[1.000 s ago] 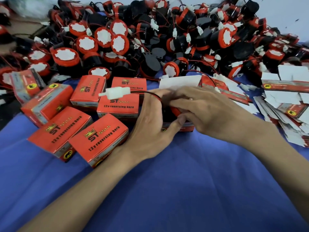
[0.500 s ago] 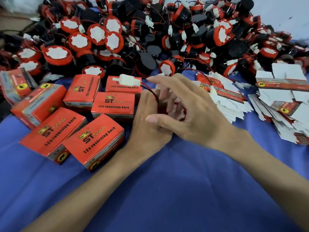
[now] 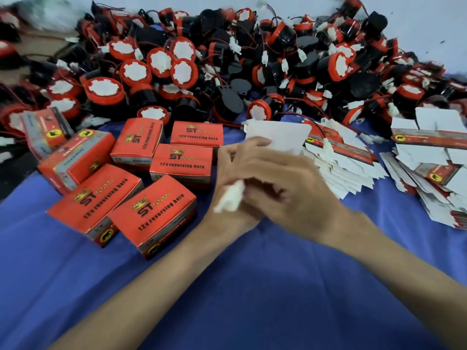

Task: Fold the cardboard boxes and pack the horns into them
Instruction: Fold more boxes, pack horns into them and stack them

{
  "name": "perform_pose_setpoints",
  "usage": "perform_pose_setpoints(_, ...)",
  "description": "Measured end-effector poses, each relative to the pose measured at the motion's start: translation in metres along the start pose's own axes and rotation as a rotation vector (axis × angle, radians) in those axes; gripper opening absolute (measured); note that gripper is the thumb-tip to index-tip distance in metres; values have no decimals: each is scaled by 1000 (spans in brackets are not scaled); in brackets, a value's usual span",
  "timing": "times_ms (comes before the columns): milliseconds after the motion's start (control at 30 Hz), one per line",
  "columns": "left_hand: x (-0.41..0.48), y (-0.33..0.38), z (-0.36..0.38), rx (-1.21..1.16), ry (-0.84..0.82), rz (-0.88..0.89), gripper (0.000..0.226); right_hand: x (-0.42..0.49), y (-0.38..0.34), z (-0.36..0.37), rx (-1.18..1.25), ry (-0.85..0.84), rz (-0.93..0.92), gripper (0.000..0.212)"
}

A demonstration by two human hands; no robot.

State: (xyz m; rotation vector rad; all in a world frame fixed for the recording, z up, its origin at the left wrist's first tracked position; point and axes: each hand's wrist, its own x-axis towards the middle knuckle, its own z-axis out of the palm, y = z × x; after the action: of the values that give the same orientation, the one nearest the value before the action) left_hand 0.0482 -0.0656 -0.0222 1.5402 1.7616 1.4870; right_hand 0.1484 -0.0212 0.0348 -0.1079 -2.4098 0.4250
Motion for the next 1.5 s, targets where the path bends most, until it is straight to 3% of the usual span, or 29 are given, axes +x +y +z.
perform_pose_setpoints(167, 4, 6, 4, -154, 68, -118, 63, 11, 26, -38, 0, 77, 136, 8)
perform_pose_setpoints(433, 4, 4, 0, -299, 4, -185, 64, 2, 50, -39, -326, -8, -6, 6)
perform_pose_setpoints(533, 5, 3, 0, -332, 1, -179, 67, -2, 51, -36, -351, -33, 19, 5)
perform_pose_setpoints(733, 3, 1, 1, -349, -18, -143, 72, 1, 45, -45, -524, -403, 153, 16)
perform_pose_setpoints(933, 3, 1, -1, -451, -71, -144, 70, -5, 28, -30, -622, -593, 280, 15)
perform_pose_setpoints(1000, 3, 3, -1, -450, -75, -148, 70, -5, 26, -34, -690, -542, 275, 23)
perform_pose_setpoints(1133, 3, 4, -2, -443, -63, -137, 68, -1, 27, -41, -689, -467, 314, 32)
perform_pose_setpoints(1233, 2, 3, -2, -413, -63, -135, 67, 1, 30, -39, -667, -489, 358, 21)
perform_pose_setpoints(1367, 0, 5, -2, -413, -53, -133, 69, -6, 37, -46, -463, -637, 310, 14)
perform_pose_setpoints(1500, -2, 2, -3, -355, -49, -97, 71, -18, 31, -50, -533, -664, 309, 22)
